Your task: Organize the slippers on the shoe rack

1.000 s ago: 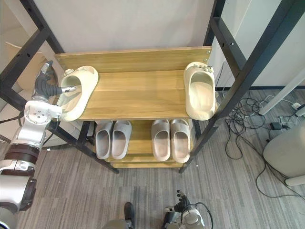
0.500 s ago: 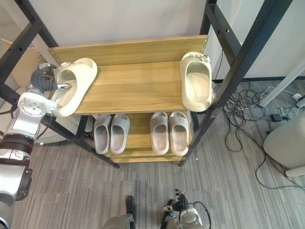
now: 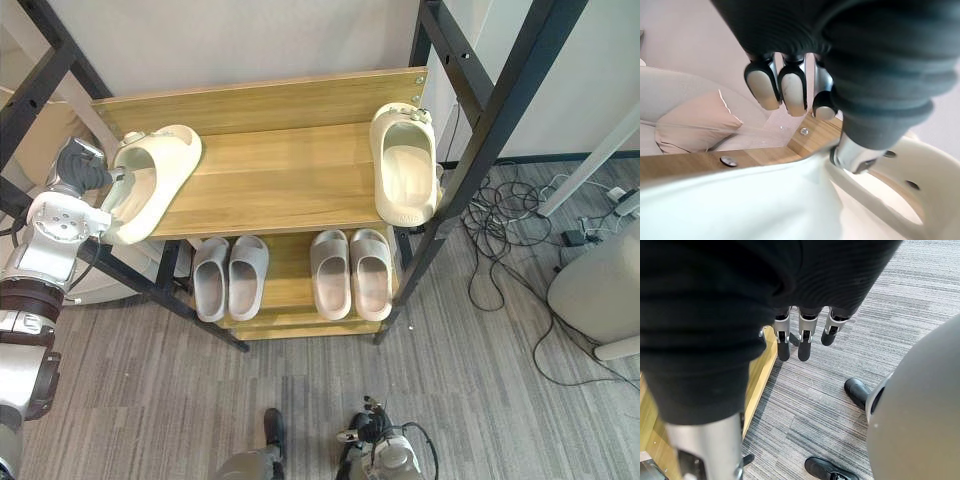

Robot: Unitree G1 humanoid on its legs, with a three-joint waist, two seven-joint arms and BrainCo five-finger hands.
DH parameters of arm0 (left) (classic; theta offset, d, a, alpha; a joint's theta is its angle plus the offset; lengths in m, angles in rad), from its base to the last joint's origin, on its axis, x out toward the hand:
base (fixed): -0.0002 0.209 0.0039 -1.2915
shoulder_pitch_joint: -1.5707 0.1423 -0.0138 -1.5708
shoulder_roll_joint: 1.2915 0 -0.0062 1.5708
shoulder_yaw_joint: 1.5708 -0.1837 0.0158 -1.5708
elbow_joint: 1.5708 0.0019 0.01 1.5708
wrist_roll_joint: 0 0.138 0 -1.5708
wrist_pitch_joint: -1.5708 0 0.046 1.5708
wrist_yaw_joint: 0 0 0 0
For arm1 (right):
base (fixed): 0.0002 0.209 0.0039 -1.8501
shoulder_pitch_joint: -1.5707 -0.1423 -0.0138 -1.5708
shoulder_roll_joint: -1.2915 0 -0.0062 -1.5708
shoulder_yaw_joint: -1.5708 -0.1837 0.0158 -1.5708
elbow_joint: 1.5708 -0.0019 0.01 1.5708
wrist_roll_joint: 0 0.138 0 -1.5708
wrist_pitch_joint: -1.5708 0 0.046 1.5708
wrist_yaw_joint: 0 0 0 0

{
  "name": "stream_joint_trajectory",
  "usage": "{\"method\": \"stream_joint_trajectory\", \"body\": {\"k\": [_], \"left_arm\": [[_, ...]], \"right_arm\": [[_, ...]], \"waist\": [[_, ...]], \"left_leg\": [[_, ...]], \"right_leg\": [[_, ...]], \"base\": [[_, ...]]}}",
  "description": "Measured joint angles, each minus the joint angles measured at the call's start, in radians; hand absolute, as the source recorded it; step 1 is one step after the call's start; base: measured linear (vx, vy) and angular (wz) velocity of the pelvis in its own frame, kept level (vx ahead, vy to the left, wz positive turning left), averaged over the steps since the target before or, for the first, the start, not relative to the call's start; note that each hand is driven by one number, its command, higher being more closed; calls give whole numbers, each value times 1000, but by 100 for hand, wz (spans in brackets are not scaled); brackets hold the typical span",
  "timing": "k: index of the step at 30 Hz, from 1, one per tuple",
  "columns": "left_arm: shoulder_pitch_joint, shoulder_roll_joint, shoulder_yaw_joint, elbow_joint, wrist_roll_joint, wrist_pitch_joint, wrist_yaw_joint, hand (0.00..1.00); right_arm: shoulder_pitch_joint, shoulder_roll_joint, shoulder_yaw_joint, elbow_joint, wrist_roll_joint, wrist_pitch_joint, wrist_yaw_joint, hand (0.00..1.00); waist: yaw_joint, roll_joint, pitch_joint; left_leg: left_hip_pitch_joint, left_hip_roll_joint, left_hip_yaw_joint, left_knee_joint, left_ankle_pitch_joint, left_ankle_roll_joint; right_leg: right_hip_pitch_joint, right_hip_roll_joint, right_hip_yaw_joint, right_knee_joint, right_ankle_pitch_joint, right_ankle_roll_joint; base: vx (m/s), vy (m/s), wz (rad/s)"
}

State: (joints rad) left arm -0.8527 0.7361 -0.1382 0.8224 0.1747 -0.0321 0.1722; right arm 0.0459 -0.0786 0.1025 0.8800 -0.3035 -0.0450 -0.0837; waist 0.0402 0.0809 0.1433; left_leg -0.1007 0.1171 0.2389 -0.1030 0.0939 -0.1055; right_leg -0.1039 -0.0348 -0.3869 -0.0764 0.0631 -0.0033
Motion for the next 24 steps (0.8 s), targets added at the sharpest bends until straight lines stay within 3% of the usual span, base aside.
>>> {"method": "stream_joint_trajectory", "body": {"k": [6,7,15,21,24], "left_arm": [[0,0,0,0,-2,1,0,100],[0,-2,0,-1,-2,1,0,0],[0,-11,1,-52,-2,1,25,0],[0,-27,5,-213,-5,-5,46,0],[0,-68,16,-244,-22,-5,61,0]], "right_arm": [[0,0,0,0,0,-2,-1,0],[0,0,0,0,0,-2,-1,0],[2,0,0,-1,0,-3,-2,0],[1,1,1,-3,0,-2,-2,0],[0,-7,17,-4,0,-2,-2,0]], "waist": [[-1,0,0],[-2,0,0],[-4,0,0],[-7,1,0],[-11,4,-3]], "left_leg": [[0,-7,1,0,4,5],[0,-9,1,0,5,5],[14,-17,-2,-1,4,6],[20,-28,-8,-5,1,12],[17,-32,-20,-1,9,24]], "right_leg": [[6,-5,3,-13,17,-5],[6,-7,3,-15,18,-5],[25,-17,-8,-18,18,-4],[35,-29,-18,-19,21,7],[37,-36,-27,-14,30,3]], "base": [[-28,14,-3],[-46,24,-1],[-25,21,3],[-14,24,2],[16,35,12]]}}
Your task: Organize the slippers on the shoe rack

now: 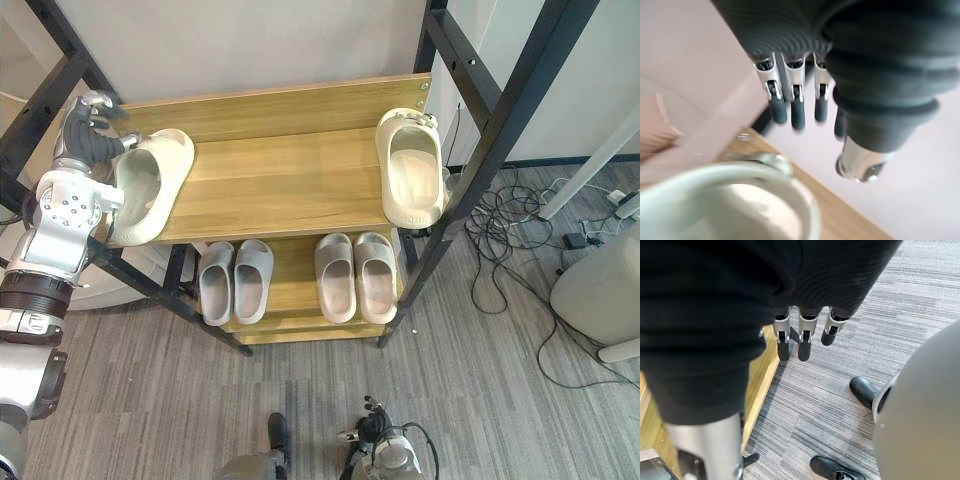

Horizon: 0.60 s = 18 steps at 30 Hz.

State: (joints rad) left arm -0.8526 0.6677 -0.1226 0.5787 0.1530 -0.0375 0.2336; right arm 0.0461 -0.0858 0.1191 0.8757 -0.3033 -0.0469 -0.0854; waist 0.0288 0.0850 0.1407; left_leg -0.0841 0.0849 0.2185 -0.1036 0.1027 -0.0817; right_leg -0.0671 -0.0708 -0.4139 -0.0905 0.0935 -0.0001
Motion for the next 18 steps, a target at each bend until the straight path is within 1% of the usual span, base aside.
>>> {"method": "stream_joint_trajectory", "body": {"k": [1,4,6,13,18], "left_arm": [[0,-21,0,-12,0,0,2,0],[0,-44,0,-20,0,0,3,0],[0,-47,0,-26,0,0,3,0],[0,-48,5,-26,3,0,4,0],[-1,-47,8,12,5,3,3,0]], "right_arm": [[-1,0,4,-1,0,0,0,0],[-3,0,9,-1,0,2,0,0],[-4,-1,13,-3,0,2,0,0],[-5,-15,38,-13,0,8,-1,0],[-4,-11,35,-22,0,8,-5,0]], "waist": [[-5,0,0],[-14,0,0],[-19,0,0],[-22,1,0],[-23,11,3]], "left_leg": [[-3,-6,-10,0,1,1],[-1,-11,-20,1,1,1],[1,-14,-23,1,1,1],[-5,-16,-21,0,-5,7],[-5,-16,-5,-1,-5,7]], "right_leg": [[2,-2,-9,1,1,0],[9,-9,-15,1,1,1],[13,-13,-18,1,1,1],[5,-15,-7,-5,4,6],[-3,-15,2,-5,1,11]], "base": [[14,36,15],[-8,42,14],[-40,48,8],[-77,28,-2],[-61,16,-10]]}}
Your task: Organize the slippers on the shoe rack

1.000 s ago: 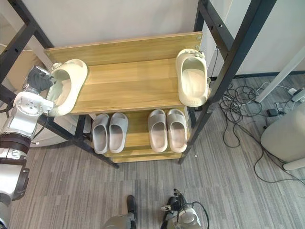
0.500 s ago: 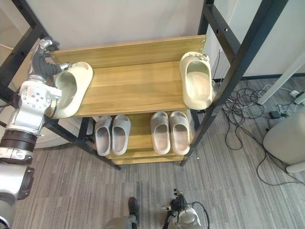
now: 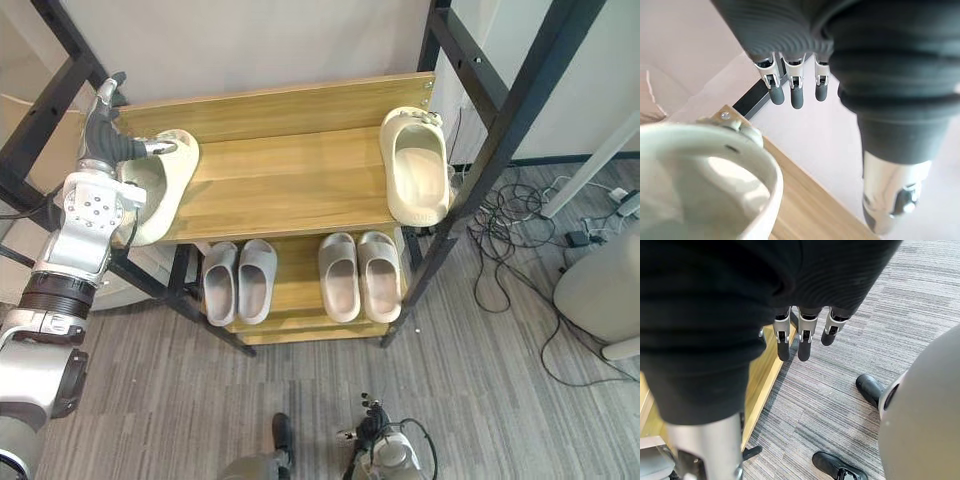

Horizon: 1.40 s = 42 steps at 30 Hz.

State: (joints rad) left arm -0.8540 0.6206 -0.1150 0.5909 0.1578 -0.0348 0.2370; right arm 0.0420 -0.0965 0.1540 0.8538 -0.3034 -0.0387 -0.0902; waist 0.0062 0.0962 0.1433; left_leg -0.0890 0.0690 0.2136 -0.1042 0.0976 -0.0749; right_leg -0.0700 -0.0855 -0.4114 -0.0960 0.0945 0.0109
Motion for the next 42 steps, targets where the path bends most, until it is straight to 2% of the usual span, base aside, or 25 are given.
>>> {"method": "stream_joint_trajectory", "body": {"k": [13,19,30,42], "left_arm": [[15,54,40,13,78,4,-4,0],[47,67,42,13,78,5,-5,0],[142,71,83,-71,81,3,-10,0],[161,69,83,-62,152,13,-27,0]], "right_arm": [[0,13,-16,0,-2,0,2,0],[0,13,-16,0,-2,0,2,0],[4,15,-16,0,-7,2,11,0],[1,14,-16,0,-10,10,10,0]], "waist": [[5,4,1],[6,3,1],[10,4,0],[6,4,1]], "left_leg": [[5,2,8,1,0,0],[6,3,6,1,0,1],[25,7,-11,0,-16,-9],[29,7,-16,1,-14,-4]], "right_leg": [[2,7,2,6,2,-3],[3,8,-1,2,2,-3],[31,9,-18,0,-19,7],[37,16,-22,6,-20,8]], "base": [[-12,8,-2],[-63,11,0],[-19,4,4],[-11,1,0]]}}
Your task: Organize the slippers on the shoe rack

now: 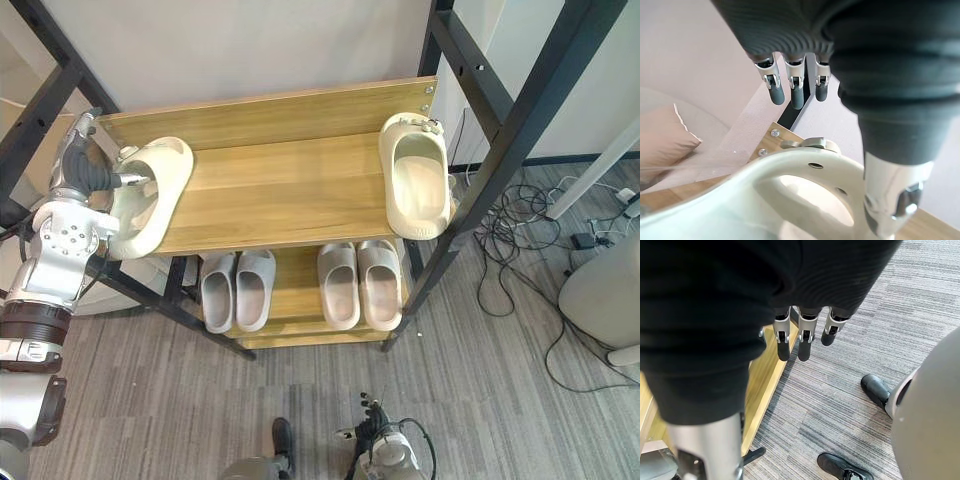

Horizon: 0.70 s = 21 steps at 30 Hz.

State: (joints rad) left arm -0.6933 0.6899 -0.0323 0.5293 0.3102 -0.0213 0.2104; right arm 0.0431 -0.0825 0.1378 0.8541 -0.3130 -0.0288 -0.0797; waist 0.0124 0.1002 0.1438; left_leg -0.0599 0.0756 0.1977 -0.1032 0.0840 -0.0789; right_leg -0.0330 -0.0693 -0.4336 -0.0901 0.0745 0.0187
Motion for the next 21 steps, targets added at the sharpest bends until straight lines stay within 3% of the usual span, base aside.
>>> {"method": "stream_joint_trajectory", "body": {"k": [10,20,21], "left_arm": [[-11,-1,-2,72,39,18,0,0],[-103,7,5,134,41,30,1,0],[-107,9,5,136,41,30,1,100]], "right_arm": [[-1,-1,-17,0,1,2,-3,0],[-9,3,-17,4,1,3,-6,0],[-10,3,-17,4,1,3,-7,0]], "waist": [[-2,-3,2],[13,-24,15],[14,-24,15]], "left_leg": [[-12,5,18,0,0,0],[-40,5,44,0,-1,-1],[-41,5,45,0,-1,-1]], "right_leg": [[-24,2,19,-1,1,-2],[-66,5,55,1,12,-10],[-68,6,56,1,12,-10]], "base": [[-52,11,-6],[-20,8,-7],[-35,11,-4]]}}
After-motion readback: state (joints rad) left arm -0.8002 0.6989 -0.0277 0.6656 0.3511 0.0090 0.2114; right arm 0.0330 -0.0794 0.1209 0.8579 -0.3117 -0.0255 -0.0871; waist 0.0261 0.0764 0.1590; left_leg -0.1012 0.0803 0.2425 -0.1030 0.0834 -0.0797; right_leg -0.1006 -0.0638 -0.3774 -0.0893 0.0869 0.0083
